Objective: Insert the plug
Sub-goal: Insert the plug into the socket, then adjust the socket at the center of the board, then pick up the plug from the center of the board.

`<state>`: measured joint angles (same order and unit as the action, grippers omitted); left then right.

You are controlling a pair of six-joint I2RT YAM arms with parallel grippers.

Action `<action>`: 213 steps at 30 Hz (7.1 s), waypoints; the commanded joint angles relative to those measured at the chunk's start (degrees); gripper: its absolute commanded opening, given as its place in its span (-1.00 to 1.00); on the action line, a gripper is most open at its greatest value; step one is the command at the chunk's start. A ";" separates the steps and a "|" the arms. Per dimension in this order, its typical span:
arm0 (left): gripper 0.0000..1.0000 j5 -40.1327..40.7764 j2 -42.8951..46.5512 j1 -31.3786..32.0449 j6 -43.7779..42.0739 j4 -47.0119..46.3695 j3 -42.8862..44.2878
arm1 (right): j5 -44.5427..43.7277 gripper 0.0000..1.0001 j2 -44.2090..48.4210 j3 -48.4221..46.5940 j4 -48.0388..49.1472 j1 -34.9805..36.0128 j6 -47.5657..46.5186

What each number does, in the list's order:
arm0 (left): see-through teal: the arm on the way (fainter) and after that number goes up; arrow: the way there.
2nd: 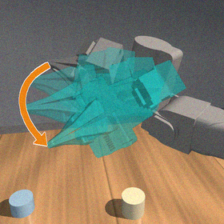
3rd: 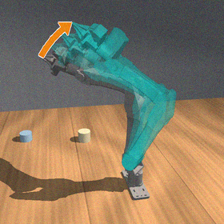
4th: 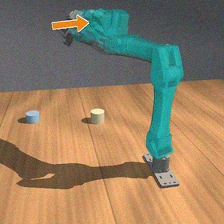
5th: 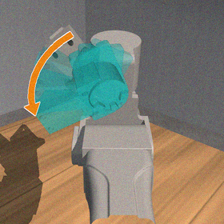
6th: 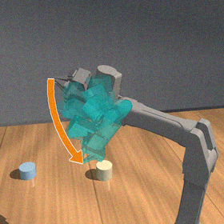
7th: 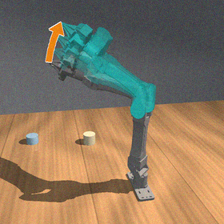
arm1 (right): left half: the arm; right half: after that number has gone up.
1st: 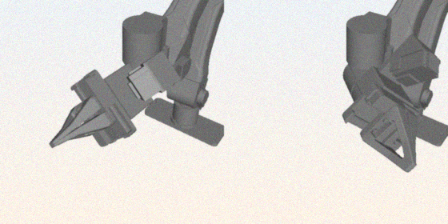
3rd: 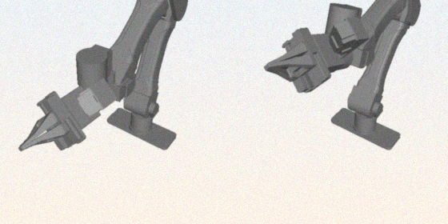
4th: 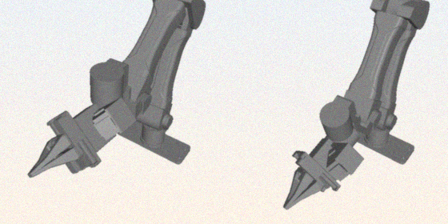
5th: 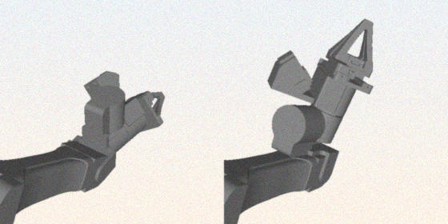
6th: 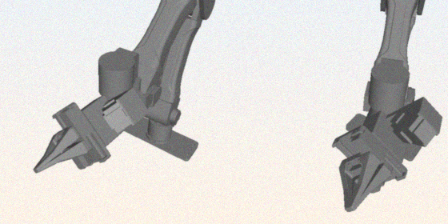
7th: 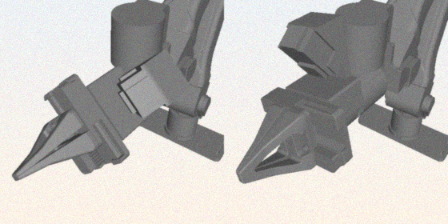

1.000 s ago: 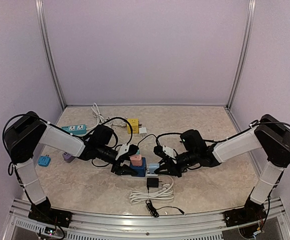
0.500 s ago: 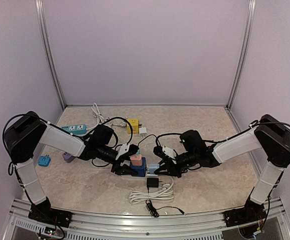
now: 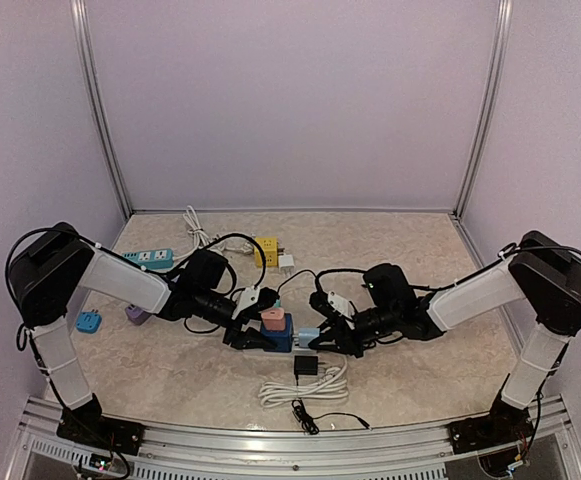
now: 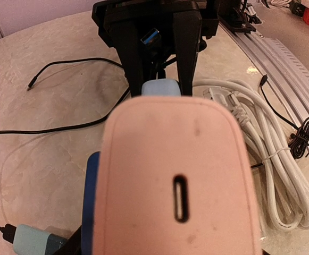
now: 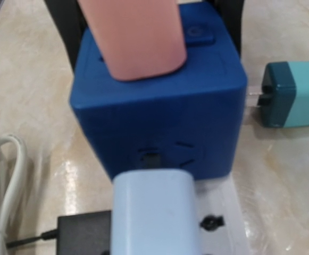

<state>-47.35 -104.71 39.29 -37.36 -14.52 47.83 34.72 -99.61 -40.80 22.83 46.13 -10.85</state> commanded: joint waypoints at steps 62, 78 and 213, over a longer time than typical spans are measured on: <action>-1.00 -5.99 -8.16 5.95 6.35 -25.23 -2.15 | 0.39 -0.25 -9.99 -24.51 -1.49 8.08 -0.94; -0.47 -2.44 0.50 1.29 -18.10 8.72 0.88 | -13.27 0.18 15.64 -11.94 -30.07 6.57 0.63; 0.35 26.52 28.56 12.31 -0.50 20.78 14.42 | -36.95 -1.00 24.16 -15.00 -14.42 14.56 -23.67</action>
<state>-20.40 -74.65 49.98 -35.81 2.61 60.01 2.26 -77.25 -56.34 5.63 58.98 -33.61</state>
